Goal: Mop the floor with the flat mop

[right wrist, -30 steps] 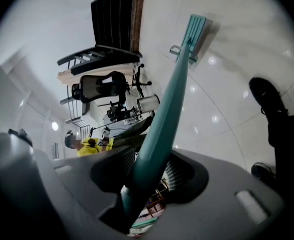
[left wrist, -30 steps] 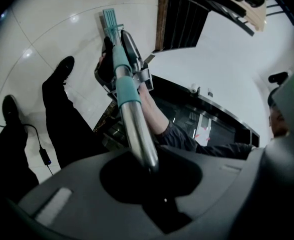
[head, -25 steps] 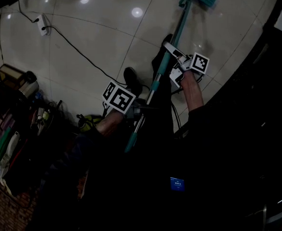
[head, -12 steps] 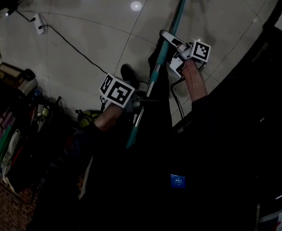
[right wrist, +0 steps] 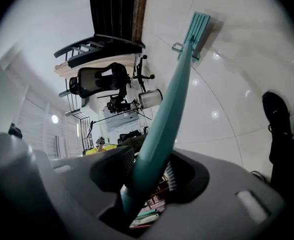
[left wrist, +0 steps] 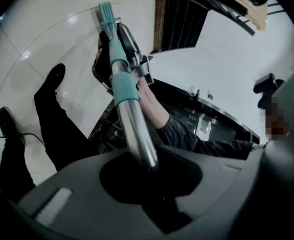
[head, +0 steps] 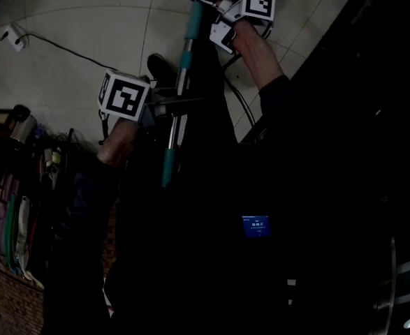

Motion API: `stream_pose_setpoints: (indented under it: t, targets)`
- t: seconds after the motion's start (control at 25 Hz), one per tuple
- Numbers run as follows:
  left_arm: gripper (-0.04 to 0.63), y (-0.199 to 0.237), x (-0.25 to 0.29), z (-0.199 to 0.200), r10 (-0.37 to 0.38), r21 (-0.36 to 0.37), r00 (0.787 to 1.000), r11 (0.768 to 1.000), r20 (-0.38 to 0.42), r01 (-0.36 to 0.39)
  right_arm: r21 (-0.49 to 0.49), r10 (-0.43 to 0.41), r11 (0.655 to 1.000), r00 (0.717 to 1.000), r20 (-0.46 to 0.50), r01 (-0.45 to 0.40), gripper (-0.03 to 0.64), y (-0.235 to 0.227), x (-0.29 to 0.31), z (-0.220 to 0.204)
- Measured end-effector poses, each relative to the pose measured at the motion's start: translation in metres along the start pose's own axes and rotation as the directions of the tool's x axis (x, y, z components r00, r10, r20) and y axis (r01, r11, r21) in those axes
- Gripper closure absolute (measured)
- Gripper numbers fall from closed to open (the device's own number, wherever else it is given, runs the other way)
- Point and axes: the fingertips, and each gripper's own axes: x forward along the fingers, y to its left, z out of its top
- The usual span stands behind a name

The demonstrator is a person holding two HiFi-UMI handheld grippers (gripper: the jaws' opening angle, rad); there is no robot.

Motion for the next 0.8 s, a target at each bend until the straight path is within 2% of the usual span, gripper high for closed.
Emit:
stream_pose_setpoints:
  t: [0.24,0.8]
  targets:
    - [0.512,-0.01,0.0032,0.0043,-0.046,0.001,0.999,0.999,0.0,0.046,0.02,0.001,1.0,1.0,0.003,-0.001,0.426,0.0037,0.0009,0.001]
    - [0.512,-0.0065,0.0038,0.0027,-0.037,0.018,0.999,0.999,-0.01,0.038,0.006,0.012,1.0,1.0,-0.005,-0.012,0.426,0.006,0.0025,0.0003]
